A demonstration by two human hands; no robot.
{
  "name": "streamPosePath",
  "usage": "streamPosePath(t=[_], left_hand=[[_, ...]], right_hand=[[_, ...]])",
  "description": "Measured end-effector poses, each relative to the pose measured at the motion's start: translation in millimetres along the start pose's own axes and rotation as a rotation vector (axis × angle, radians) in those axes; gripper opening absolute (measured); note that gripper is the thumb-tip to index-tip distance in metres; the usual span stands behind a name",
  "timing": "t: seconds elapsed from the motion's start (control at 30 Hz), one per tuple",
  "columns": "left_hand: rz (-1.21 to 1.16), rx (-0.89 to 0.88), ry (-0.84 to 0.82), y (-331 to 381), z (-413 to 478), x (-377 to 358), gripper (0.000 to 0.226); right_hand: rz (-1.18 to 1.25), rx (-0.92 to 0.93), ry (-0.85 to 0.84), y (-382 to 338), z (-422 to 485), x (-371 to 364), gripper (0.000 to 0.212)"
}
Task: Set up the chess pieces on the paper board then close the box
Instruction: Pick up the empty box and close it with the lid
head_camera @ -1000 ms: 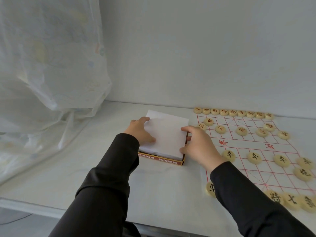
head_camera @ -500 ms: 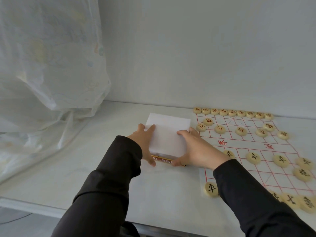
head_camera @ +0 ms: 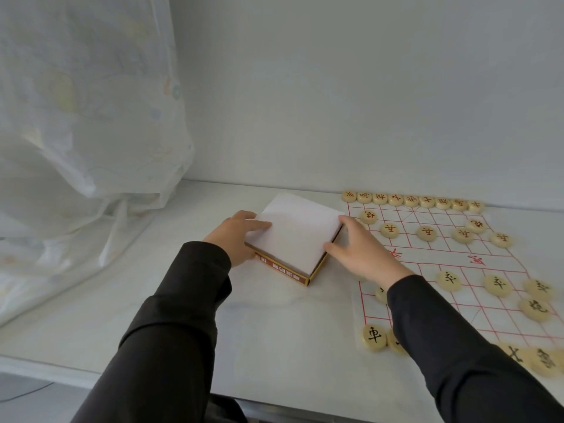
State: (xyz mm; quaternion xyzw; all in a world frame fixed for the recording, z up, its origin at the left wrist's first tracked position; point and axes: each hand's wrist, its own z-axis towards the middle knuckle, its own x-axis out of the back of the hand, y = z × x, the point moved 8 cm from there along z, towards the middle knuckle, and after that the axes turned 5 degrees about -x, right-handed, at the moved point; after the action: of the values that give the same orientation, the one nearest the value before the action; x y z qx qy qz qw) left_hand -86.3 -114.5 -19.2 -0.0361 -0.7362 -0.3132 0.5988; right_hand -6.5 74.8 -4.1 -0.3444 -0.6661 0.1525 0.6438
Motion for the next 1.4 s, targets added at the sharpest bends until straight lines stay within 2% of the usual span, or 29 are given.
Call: streamPosePath(t=[0.1,0.2,0.3,0.43,0.57,0.8,0.9,1.27,1.33,1.4], left_hand=[[-0.093,0.091,0.114,-6,2,2,0.060],[-0.338,0.230,0.198,-12,2,-1,0.061],[-0.531,0.327,0.281,-14,6,-4,0.055],[-0.449,0.303,0.249,-7,10,-14,0.055],[-0.452,0.275,0.281,-10,11,-15,0.058],[-0.856,0.377,0.556,-23,-2,-16,0.048],[-0.918,0.342,0.539,-18,0,-20,0.045],[-0.794,0.266,0.410,-12,8,-24,0.055],[-0.788,0.274,0.419,-14,8,-24,0.053],[-0.790,0.284,0.435,-15,8,-24,0.051]], right_hand=[[0.097,-0.045,0.001,5,5,-3,0.056],[0.129,-0.063,0.067,6,10,5,0.058],[0.238,-0.082,0.006,6,9,3,0.063],[0.355,-0.076,-0.031,4,7,4,0.057],[0.333,-0.120,-0.008,10,8,8,0.065],[0.304,-0.102,0.037,5,7,7,0.033],[0.333,-0.115,0.074,4,8,6,0.031],[0.287,-0.075,0.179,7,6,8,0.028],[0.252,-0.064,0.098,4,6,9,0.033],[0.191,-0.039,-0.062,2,4,7,0.046]])
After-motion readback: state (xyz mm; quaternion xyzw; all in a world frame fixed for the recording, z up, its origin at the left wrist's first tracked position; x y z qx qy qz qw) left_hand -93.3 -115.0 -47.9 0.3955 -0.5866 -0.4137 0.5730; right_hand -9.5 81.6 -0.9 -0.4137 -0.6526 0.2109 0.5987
